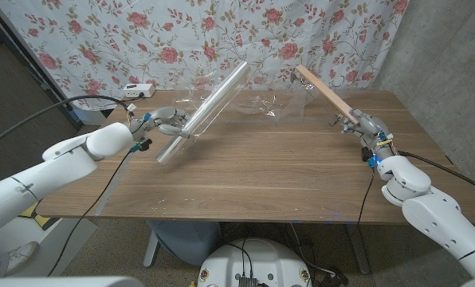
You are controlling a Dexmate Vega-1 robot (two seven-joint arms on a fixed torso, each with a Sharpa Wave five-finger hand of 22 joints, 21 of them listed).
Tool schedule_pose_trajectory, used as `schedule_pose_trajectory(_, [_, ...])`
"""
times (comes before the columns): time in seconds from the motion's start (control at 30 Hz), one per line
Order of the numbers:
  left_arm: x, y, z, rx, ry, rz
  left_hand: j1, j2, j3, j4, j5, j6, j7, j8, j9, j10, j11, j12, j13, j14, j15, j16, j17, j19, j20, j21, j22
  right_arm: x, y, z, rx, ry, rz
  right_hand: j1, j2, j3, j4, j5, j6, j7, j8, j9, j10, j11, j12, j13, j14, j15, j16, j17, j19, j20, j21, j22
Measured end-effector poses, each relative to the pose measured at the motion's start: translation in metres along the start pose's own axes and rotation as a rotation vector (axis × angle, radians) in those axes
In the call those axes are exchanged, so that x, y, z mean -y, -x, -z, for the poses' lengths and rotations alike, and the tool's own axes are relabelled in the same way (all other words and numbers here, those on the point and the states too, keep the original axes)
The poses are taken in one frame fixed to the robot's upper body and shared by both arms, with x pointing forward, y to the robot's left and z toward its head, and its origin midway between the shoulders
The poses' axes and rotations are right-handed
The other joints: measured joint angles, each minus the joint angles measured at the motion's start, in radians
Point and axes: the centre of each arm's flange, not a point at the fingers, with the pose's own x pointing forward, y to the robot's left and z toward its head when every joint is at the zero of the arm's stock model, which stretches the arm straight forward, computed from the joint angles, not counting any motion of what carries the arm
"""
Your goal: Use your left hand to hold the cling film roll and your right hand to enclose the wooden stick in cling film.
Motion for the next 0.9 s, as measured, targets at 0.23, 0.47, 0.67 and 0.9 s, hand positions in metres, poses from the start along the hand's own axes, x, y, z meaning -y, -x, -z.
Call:
schedule_pose_trajectory(0.23, [-0.017,0.003,-0.014,0.013,-0.05,-0.019,-0.003,0.003,0.0,0.0,0.005,0.0,0.0,0.0,0.0,0.0,0.0,0.0,0.006,0.002,-0.002,-0.005,0.0,-0.002,-0.002,0.009,0.0,-0.001,0.003,0.0,0.01,0.002,-0.02,0.0,0.0,0.0,0.0,0.0,0.0,0.0,-0.002,0.0,0.0,0.0,-0.001,0.0,0.0,0.0,0.0,0.0,0.0,0.0,0.0,0.0])
schedule_pose_trajectory(0.47, [-0.033,0.007,-0.021,0.009,-0.086,-0.044,-0.005,0.005,0.0,0.0,0.007,0.0,0.0,0.0,0.001,0.0,0.0,-0.001,0.007,0.003,-0.003,-0.008,0.0,-0.002,-0.002,0.009,0.0,-0.001,0.009,-0.005,0.024,0.01,-0.038,0.0,0.0,0.0,0.0,0.0,0.0,0.0,-0.003,0.0,0.0,0.0,-0.003,0.0,0.0,0.0,0.0,0.0,-0.003,-0.003,0.0,0.0])
schedule_pose_trajectory(0.67, [-0.042,0.012,-0.023,0.001,-0.097,-0.075,-0.006,0.006,0.0,0.0,0.012,0.0,0.0,0.0,0.001,0.0,0.0,-0.003,0.009,0.003,-0.003,-0.009,0.004,-0.005,-0.002,0.009,0.0,-0.001,0.015,-0.009,0.035,0.017,-0.049,0.0,0.0,0.0,0.0,0.0,0.0,0.0,0.001,-0.001,0.0,0.0,-0.004,0.0,0.0,0.001,0.002,0.0,-0.003,-0.003,0.0,0.0])
schedule_pose_trajectory(0.9, [-0.051,0.017,-0.024,-0.003,-0.103,-0.109,-0.007,0.007,0.0,0.0,-0.007,0.011,0.011,-0.001,0.001,0.0,0.0,-0.023,-0.032,0.005,-0.013,-0.047,-0.035,-0.025,-0.004,0.026,0.005,0.0,0.022,-0.014,0.045,0.026,-0.055,0.0,0.0,0.0,0.0,-0.001,0.0,0.0,0.0,-0.001,0.0,0.0,-0.004,0.0,-0.001,0.002,0.0,0.0,-0.003,-0.003,0.0,0.0])
